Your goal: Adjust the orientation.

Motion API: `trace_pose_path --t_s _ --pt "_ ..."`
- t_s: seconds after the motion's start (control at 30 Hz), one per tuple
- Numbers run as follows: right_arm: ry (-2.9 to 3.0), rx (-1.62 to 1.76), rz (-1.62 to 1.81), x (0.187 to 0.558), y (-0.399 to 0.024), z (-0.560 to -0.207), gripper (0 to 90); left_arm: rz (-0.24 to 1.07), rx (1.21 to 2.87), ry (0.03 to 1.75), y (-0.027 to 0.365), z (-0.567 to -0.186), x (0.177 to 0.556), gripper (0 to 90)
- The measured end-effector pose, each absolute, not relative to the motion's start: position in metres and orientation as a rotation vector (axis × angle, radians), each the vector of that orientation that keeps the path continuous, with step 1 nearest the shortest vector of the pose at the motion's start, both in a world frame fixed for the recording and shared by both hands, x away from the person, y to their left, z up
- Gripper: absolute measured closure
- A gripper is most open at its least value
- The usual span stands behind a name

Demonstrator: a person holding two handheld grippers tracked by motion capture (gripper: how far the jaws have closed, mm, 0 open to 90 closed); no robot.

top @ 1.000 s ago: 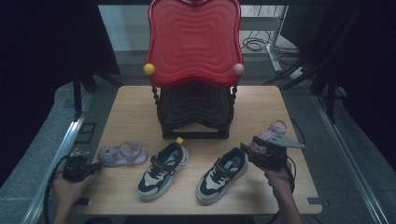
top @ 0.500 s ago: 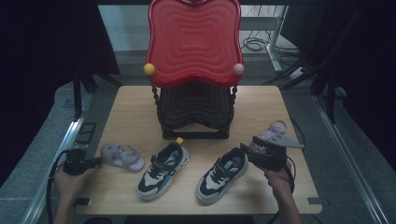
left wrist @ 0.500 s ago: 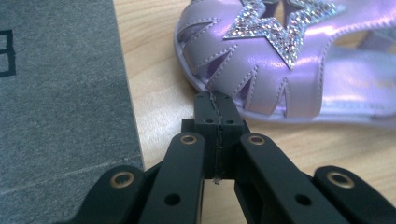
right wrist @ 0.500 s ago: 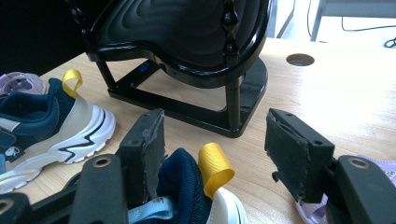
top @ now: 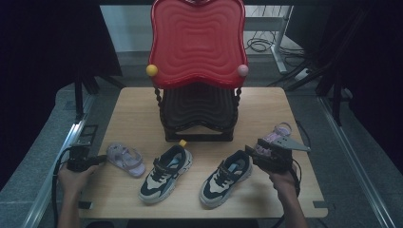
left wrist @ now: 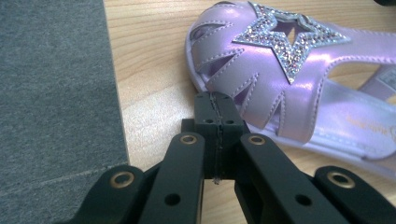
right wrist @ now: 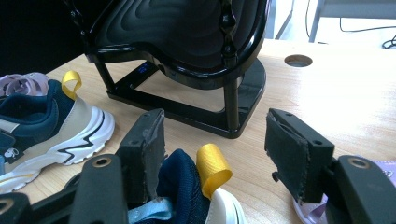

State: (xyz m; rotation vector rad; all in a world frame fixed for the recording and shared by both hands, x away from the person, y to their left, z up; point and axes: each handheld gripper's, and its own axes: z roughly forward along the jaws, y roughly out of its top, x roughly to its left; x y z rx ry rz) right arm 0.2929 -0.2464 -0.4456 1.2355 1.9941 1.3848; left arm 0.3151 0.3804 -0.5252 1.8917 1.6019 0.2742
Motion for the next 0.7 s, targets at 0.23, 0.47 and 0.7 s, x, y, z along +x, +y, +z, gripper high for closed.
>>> trace_pose_path --t_s 0.23,0.47,0.7 --pt "2.008 1.23 1.383 0.294 -0.243 -0.447 37.9 0.266 1.902 1.604 0.377 -0.527 0.323 89.9" --pt "2.002 1.229 1.39 0.292 -0.244 -0.446 38.0 0.258 1.919 1.595 0.371 -0.524 0.332 89.9" --pt "2.0 1.233 1.39 0.293 -0.245 -0.446 38.0 0.244 1.938 1.586 0.366 -0.524 0.34 89.9"
